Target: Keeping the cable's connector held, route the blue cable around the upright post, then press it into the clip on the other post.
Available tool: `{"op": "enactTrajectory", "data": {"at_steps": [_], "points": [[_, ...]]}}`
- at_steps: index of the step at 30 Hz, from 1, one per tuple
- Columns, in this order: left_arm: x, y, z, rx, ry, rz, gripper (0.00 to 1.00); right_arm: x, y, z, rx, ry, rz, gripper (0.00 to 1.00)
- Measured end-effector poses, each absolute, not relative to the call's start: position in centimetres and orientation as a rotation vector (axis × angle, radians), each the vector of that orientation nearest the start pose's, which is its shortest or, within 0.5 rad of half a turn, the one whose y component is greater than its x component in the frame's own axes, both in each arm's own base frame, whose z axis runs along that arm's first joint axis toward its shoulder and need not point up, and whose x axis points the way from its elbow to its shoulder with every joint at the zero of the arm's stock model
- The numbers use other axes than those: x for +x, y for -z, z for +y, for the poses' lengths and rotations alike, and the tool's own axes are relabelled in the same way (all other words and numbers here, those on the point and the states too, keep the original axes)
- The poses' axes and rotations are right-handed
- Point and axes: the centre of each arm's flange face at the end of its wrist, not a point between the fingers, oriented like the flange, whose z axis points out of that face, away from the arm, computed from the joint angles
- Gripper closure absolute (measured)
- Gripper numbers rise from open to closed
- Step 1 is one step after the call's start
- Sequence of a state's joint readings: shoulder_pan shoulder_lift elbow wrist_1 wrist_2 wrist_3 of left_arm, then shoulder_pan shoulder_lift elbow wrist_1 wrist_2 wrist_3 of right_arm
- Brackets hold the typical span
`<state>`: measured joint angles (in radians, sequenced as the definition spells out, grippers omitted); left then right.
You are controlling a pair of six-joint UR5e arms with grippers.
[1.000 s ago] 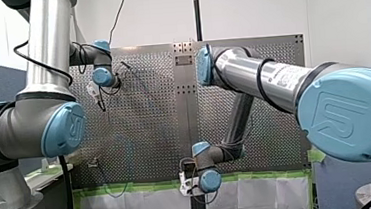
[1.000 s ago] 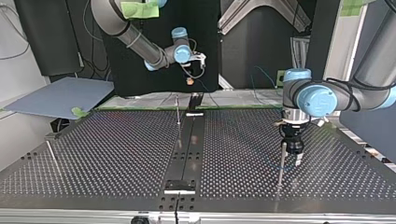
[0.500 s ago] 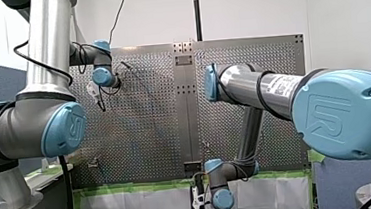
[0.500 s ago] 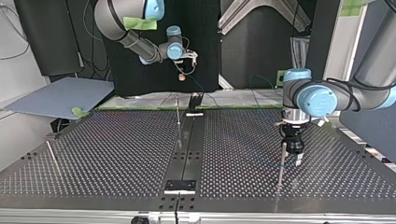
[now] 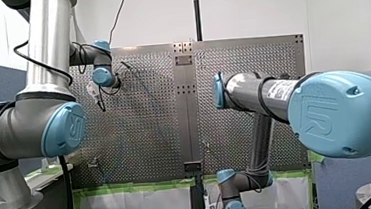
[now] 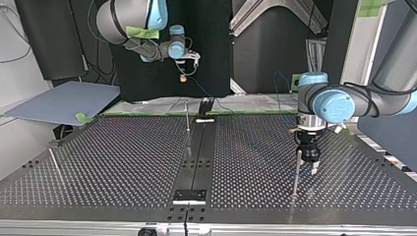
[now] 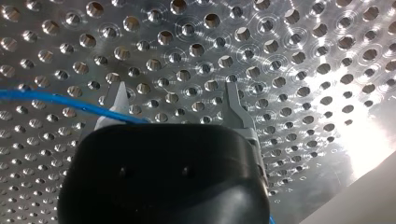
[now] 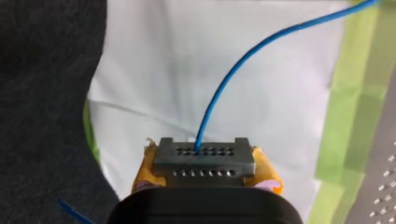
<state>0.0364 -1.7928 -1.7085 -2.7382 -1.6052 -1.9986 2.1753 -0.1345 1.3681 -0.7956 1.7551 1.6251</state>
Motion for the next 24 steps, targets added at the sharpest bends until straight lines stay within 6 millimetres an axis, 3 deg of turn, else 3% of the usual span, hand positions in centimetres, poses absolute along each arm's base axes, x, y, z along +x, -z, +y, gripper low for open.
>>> {"op": "enactTrajectory", "data": {"at_steps": [24], "points": [[56.9, -34.4, -10.8, -0.387, 0.278, 1.484, 0.0, 39.5, 32.7, -42.5, 1.828, -1.184, -1.245, 1.0]]}}
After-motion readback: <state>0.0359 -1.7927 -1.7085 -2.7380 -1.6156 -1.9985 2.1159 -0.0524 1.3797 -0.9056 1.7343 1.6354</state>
